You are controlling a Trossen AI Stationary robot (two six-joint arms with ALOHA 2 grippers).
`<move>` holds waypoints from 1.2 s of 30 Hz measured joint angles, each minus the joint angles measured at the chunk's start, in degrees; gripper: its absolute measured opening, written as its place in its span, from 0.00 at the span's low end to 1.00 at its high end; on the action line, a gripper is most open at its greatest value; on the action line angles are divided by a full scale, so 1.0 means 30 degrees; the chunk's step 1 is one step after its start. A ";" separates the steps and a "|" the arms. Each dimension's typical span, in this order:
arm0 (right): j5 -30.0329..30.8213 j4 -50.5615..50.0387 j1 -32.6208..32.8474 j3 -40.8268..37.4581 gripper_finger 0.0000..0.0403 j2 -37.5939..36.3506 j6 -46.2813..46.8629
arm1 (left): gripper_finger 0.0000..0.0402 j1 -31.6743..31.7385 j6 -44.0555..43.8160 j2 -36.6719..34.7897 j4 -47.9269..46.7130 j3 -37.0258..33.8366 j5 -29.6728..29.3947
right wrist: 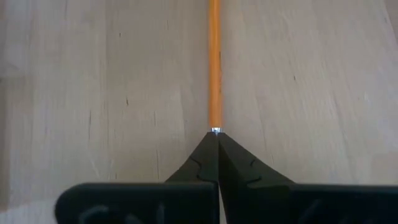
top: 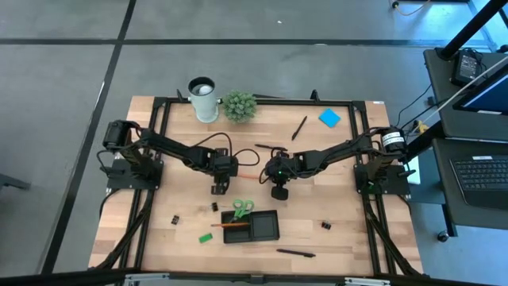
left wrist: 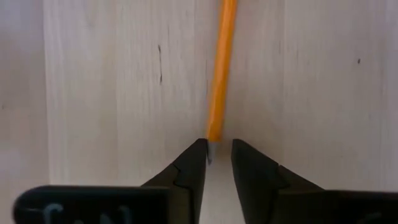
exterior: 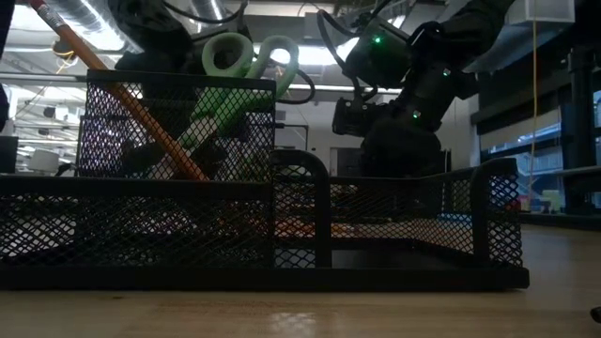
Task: Pick and place office supplies into organizer
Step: Put the orange pencil into the black desk organizer
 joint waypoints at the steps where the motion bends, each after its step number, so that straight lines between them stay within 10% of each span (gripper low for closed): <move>1: 0.0000 -0.0001 0.0000 0.0000 0.00 0.0000 0.0000 | 0.15 0.0020 0.0000 0.0003 0.0027 0.0000 0.0031; 36: 0.0167 0.0196 0.0086 0.0022 0.10 -0.0007 -0.2404 | 0.01 0.0018 -0.0745 0.0838 0.0112 0.0109 0.0905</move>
